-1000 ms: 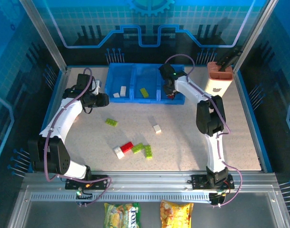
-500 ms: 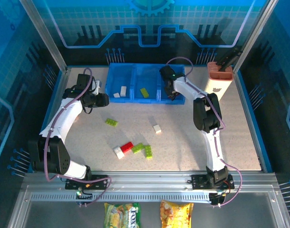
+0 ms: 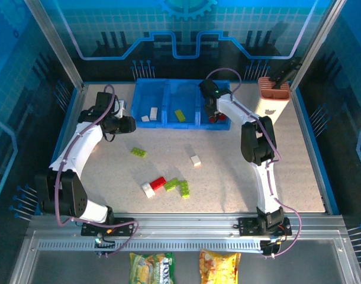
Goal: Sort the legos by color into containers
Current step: Place the lego in the container.
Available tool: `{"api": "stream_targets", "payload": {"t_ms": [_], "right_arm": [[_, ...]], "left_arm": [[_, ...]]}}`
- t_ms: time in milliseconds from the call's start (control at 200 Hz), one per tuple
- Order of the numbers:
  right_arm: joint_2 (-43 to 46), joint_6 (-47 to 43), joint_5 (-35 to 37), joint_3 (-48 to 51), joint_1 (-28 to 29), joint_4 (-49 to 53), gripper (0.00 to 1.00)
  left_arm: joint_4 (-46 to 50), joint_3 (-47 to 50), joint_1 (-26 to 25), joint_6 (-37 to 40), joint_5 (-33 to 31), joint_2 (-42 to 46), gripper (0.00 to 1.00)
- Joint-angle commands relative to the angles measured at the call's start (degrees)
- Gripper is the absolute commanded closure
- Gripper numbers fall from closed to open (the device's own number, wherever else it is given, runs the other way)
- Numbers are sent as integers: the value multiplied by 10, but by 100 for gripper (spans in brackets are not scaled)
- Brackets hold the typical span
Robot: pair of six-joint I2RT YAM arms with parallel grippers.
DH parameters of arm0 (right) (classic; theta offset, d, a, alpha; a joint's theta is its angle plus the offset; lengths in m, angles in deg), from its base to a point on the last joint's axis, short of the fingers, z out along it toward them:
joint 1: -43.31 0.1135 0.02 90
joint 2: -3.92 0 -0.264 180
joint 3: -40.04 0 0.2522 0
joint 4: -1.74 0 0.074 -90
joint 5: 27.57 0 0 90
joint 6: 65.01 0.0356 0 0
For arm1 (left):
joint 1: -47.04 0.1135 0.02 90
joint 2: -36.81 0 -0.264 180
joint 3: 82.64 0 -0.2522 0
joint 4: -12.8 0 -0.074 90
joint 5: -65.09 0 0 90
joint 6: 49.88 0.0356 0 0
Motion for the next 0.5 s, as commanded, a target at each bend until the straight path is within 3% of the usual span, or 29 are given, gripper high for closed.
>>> {"api": "stream_targets", "payload": {"t_ms": [0, 490], "right_arm": [[46, 3, -4, -14, 5, 25, 55], [175, 50, -61, 64, 64, 63, 55]], "left_arm": [[-1, 6, 7, 0, 7, 12, 51], [24, -19, 6, -15, 38, 17, 51]]}}
